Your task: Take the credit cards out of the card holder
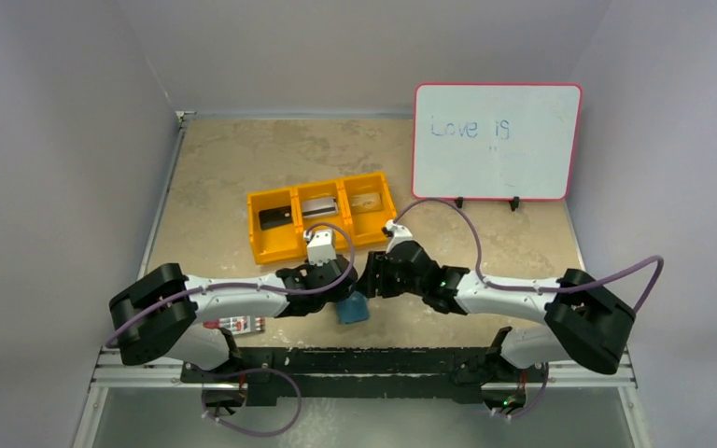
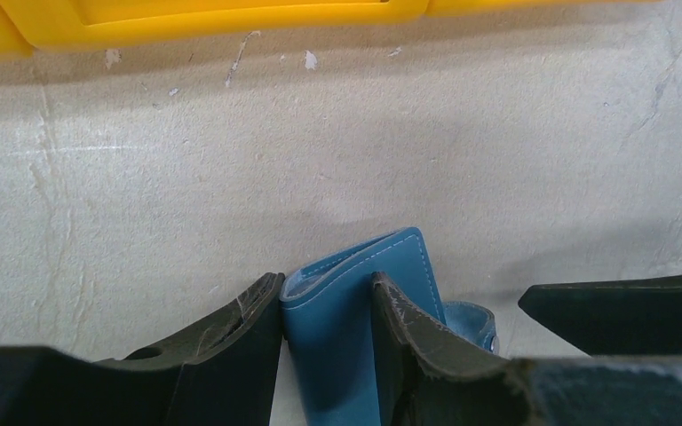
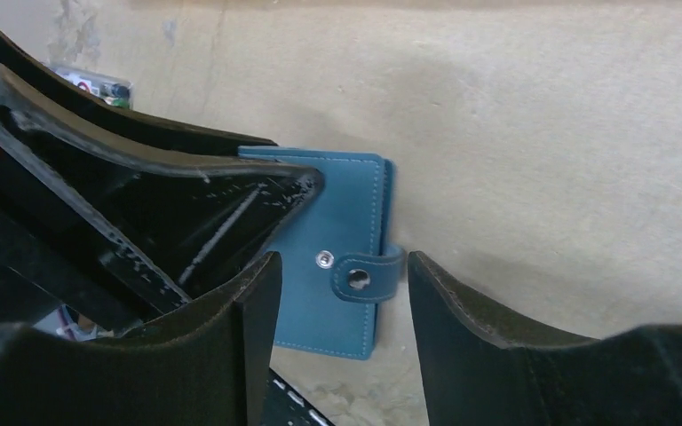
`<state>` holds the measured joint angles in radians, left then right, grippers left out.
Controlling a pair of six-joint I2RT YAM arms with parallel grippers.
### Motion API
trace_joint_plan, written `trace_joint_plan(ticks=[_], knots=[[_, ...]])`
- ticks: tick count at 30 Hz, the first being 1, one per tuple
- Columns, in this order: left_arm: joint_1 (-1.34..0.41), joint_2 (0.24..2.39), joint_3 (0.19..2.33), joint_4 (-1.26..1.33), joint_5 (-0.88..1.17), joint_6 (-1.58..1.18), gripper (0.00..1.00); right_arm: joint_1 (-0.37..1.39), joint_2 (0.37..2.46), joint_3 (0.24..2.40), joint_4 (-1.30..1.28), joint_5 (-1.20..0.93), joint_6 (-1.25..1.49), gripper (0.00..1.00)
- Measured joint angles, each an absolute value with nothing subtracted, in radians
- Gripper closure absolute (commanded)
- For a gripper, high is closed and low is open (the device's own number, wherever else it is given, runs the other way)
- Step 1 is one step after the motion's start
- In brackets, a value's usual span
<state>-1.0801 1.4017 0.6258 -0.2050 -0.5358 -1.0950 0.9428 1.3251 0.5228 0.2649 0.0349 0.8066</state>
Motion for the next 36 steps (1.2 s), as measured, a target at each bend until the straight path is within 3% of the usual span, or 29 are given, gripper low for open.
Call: trace_joint_plan(ticks=[11,21,27,29,31,36], knots=[[-1.08,1.376,0.626,-0.244,-0.536,-1.081,0.62,1.025,1.528,0.708,0.076,0.193,0.798,0.53],[-1.08,1.37,0.624,-0.25,-0.536,-1.08,0.62,1.047,1.489,0.714,-0.023,0.25,0.831,0.66],[-1.08,1.37,0.624,-0.251,-0.536,-1.08,0.62,1.047,1.468,0.693,-0.017,0.241,0.855,0.87],[-1.08,1.37,0.624,-0.252,-0.536,-1.08,0.62,1.047,1.468,0.691,-0.014,0.239,0.86,1.0],[-1.08,1.37,0.624,-0.253,-0.536,-1.08,0.58,1.047,1.47,0.691,-0.009,0.239,0.863,1.0],[-1.08,1.37,0.624,-0.272,-0.537,-1.07,0.37,1.047,1.457,0.687,-0.015,0.242,0.885,1.0]])
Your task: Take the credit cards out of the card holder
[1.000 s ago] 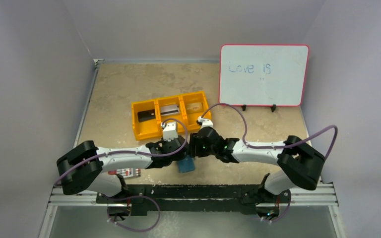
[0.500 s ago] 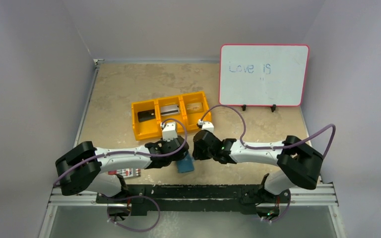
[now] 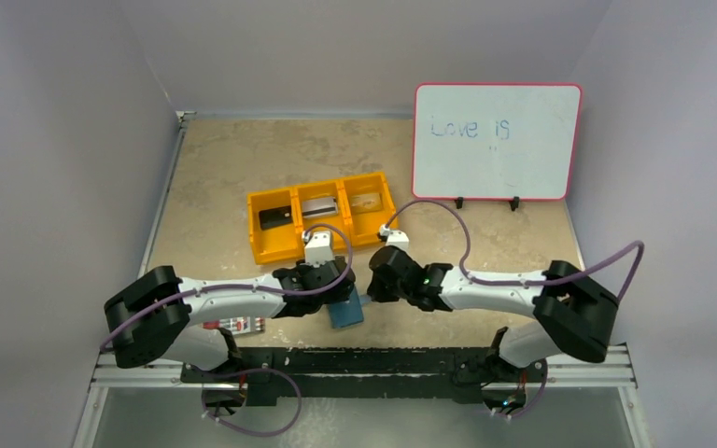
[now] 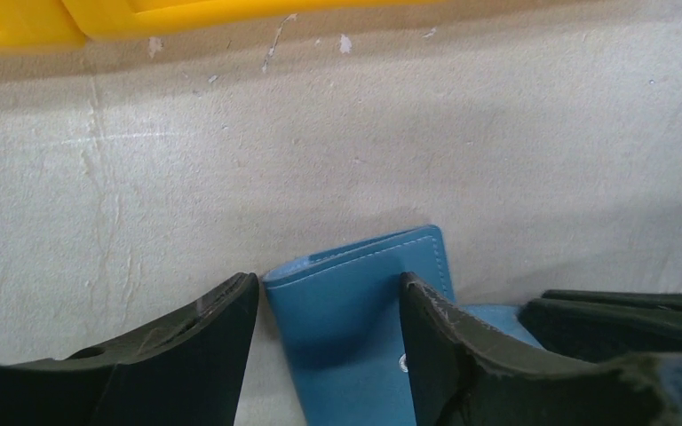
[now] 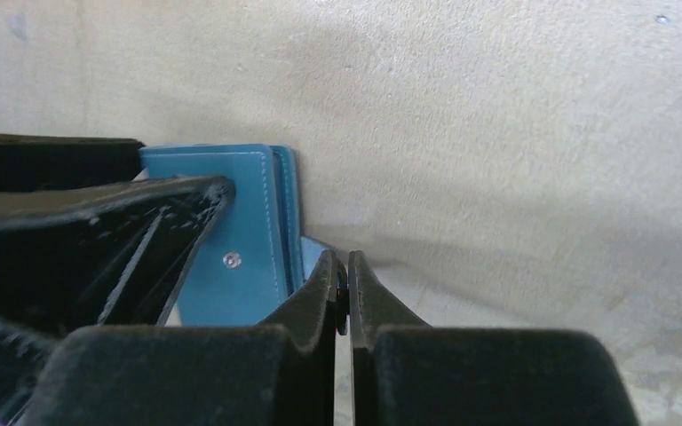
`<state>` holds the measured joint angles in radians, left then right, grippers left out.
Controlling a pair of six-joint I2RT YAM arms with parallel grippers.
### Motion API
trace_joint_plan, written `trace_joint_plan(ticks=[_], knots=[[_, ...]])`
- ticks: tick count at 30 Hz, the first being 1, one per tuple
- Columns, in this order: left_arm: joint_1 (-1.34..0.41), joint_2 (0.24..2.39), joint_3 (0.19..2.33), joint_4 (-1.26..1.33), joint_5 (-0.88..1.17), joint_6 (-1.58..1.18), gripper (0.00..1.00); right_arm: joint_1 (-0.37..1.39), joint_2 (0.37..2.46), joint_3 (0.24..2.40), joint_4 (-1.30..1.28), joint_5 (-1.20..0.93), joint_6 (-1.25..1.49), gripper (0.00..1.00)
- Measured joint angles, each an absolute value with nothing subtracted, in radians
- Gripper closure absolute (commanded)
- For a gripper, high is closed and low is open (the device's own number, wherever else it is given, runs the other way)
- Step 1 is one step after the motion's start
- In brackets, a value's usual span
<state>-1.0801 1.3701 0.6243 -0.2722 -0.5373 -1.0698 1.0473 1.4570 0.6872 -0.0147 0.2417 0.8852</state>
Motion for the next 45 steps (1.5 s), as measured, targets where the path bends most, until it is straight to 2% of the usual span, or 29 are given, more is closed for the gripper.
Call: trace_joint_plan(ticks=[8,11,18,23,30,34,40,45], knots=[[-1.08,1.32,0.625,-0.314,-0.574,-1.063,0.34,1.047,1.168,0.628,-0.006,0.241,0.897,1.0],[-1.08,1.211,0.625,-0.332,-0.629,-1.081,0.32,1.047,1.086,0.626,0.044,0.206,0.892,1.0],[-1.08,1.061,0.576,-0.321,-0.666,-1.11,0.32,1.047,1.151,0.629,0.057,0.191,0.894,1.0],[-1.081,1.056,0.543,-0.323,-0.666,-1.132,0.32,1.047,1.205,0.633,0.048,0.186,0.897,1.0],[-1.081,1.06,0.537,-0.328,-0.666,-1.142,0.32,1.044,1.149,0.633,0.083,0.181,0.915,1.0],[-1.08,1.064,0.537,-0.32,-0.666,-1.14,0.32,0.985,1.114,0.606,0.065,0.197,0.935,1.0],[-1.081,1.108,0.537,-0.269,-0.627,-1.105,0.33,0.839,1.062,0.456,0.04,0.193,0.959,1.0],[-1.081,1.158,0.544,-0.191,-0.558,-1.053,0.34,0.822,1.062,0.392,0.025,0.192,1.003,1.0]])
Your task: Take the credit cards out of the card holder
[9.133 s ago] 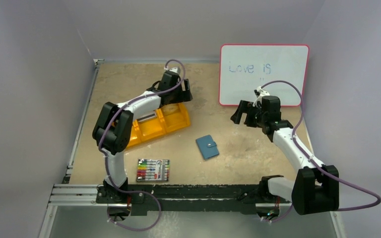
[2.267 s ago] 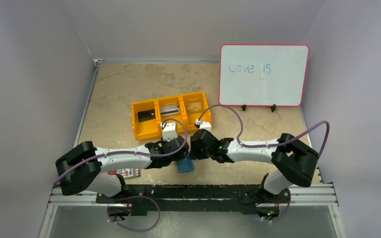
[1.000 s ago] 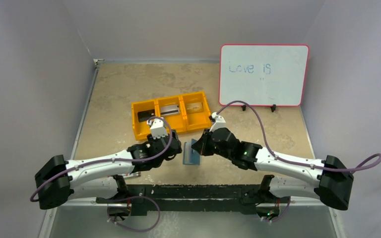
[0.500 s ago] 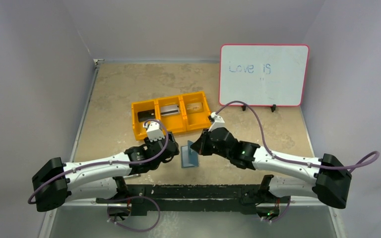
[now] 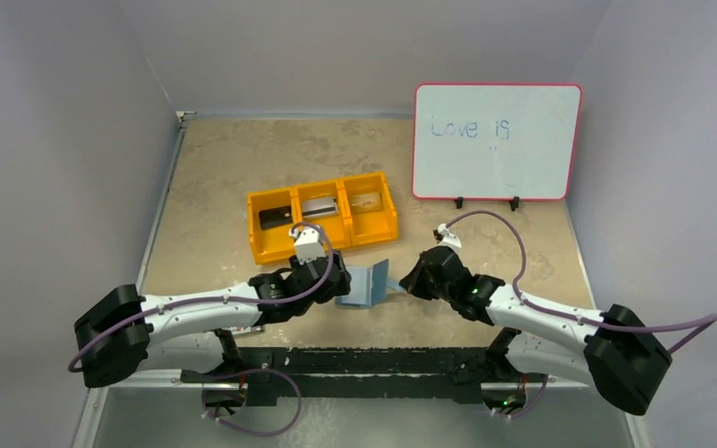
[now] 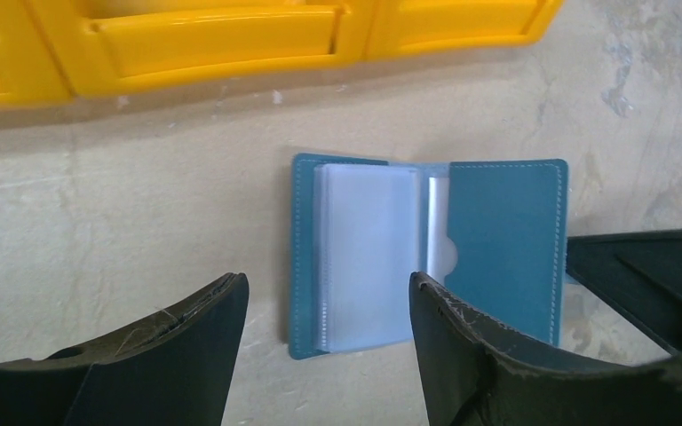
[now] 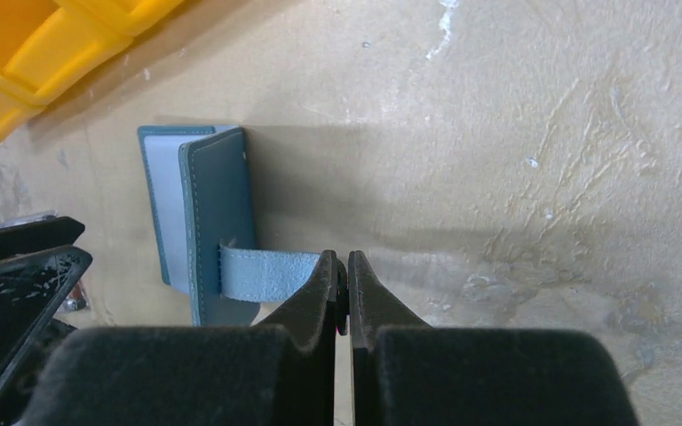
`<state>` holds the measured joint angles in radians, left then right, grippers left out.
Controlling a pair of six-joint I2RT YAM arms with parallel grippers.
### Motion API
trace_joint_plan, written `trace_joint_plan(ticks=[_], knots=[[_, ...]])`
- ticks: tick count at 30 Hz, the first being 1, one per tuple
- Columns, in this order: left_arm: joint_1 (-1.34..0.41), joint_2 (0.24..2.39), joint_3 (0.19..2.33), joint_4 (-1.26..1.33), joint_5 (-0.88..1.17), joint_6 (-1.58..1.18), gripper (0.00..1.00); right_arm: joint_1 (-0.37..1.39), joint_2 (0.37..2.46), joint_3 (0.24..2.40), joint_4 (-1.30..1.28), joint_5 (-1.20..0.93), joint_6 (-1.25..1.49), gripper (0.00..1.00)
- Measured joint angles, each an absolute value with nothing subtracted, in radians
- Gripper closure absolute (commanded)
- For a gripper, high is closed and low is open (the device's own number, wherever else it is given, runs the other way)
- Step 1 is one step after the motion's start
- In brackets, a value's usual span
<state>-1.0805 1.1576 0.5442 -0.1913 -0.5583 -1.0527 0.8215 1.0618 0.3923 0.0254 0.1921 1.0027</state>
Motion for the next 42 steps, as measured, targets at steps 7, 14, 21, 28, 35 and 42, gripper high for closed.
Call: trace_joint_plan(ticks=[7,14,21,28,35,42], knots=[[-1.081,1.25,0.601,-0.119,-0.488,-1.002,0.34,0.819,1.126,0.401,-0.036,0.239,1.026,0.98],[-1.083,1.305,0.667,-0.081,-0.403,-0.966,0.36,0.818,1.172,0.455,-0.103,0.278,1.006,0.83],[-1.083,1.4,0.729,-0.062,-0.397,-0.96,0.39,0.818,1.071,0.448,-0.071,0.271,1.002,0.79],[-1.083,1.426,0.714,0.009,-0.355,-0.962,0.42,0.818,0.975,0.409,-0.032,0.27,1.01,0.74],[-1.083,1.57,0.77,0.073,-0.286,-0.981,0.5,0.818,0.92,0.422,-0.093,0.271,1.007,0.57],[-1.087,1.588,0.773,0.069,-0.281,-1.002,0.56,0.818,0.838,0.461,-0.04,0.216,0.987,0.78]])
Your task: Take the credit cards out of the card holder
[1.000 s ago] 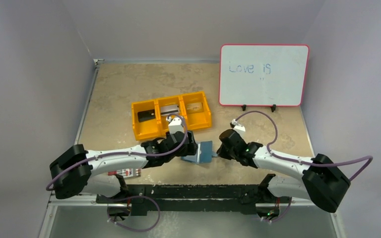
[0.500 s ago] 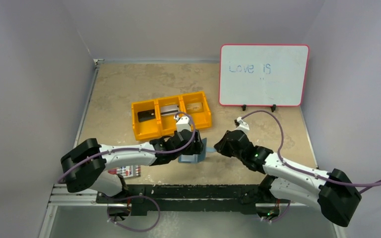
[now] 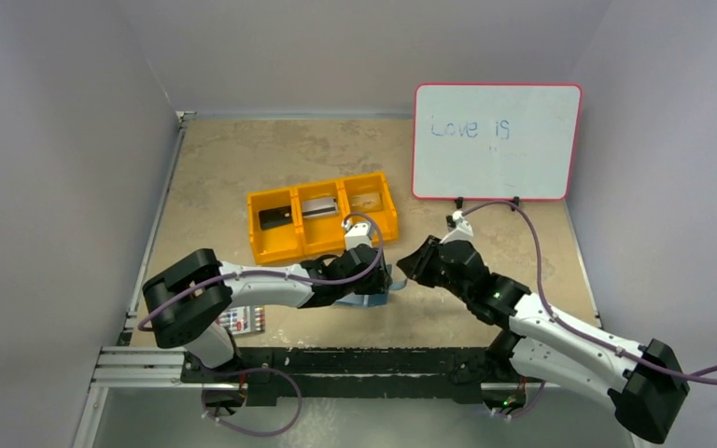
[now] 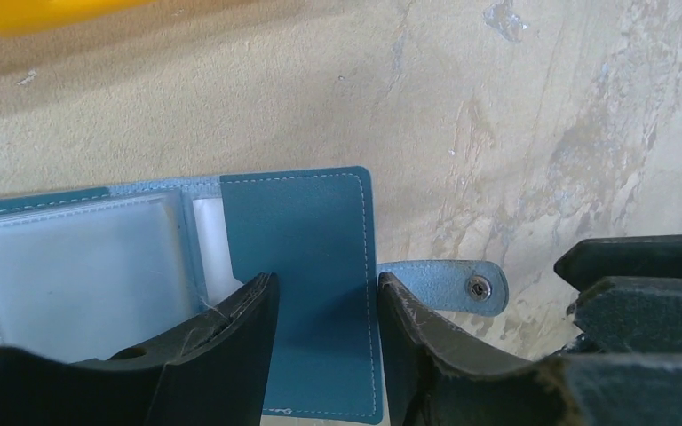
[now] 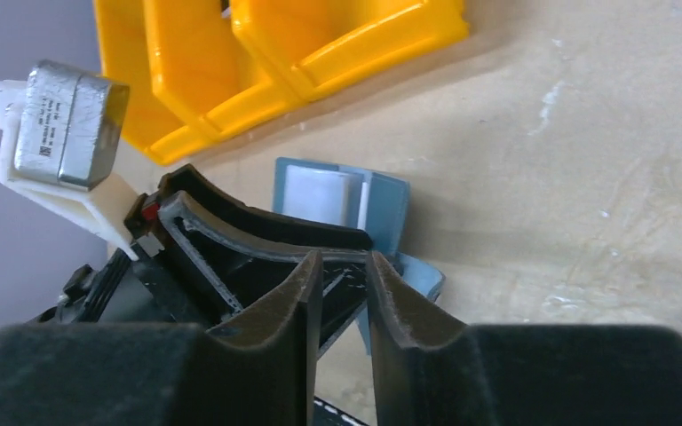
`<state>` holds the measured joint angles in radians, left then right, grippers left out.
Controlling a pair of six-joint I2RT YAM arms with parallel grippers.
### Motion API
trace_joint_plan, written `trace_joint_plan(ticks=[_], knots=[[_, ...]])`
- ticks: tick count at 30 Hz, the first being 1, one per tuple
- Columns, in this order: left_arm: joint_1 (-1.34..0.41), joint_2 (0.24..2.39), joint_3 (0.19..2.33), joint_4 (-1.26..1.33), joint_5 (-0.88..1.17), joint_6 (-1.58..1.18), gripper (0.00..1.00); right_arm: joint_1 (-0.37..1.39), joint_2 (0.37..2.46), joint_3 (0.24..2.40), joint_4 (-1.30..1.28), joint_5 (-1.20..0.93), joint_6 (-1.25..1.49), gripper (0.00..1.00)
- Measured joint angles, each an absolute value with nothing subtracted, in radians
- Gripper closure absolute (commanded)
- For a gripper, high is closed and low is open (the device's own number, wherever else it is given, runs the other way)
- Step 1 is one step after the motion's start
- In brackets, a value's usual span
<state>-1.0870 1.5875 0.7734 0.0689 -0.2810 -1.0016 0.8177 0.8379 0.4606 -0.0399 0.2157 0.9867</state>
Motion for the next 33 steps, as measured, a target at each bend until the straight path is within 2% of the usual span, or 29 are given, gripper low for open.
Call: trace_joint_plan(ticks=[4,12,19,26,29,33], knots=[[-1.087,1.571,0.77,0.061,-0.29,-1.003,0.57,0.818,0.854,0.43,0.067,0.162,0.976,0.87],[-1.087,1.539,0.764,0.029,-0.331,-1.011,0.41,0.818,0.911,0.305,0.266,0.042,0.979,0.85],[-1.087,1.533,0.762,-0.002,-0.368,-1.011,0.37,0.818,0.931,0.269,0.364,-0.016,0.985,0.79],[-1.088,1.509,0.76,-0.06,-0.408,-1.011,0.37,0.817,0.997,0.27,0.386,-0.025,0.986,0.77],[-1.088,1.485,0.76,-0.071,-0.423,-1.011,0.37,0.817,0.995,0.27,0.386,-0.026,0.983,0.69],[-1.088,1.464,0.76,-0.072,-0.439,-1.011,0.37,0.817,0.982,0.27,0.386,-0.045,0.97,0.64]])
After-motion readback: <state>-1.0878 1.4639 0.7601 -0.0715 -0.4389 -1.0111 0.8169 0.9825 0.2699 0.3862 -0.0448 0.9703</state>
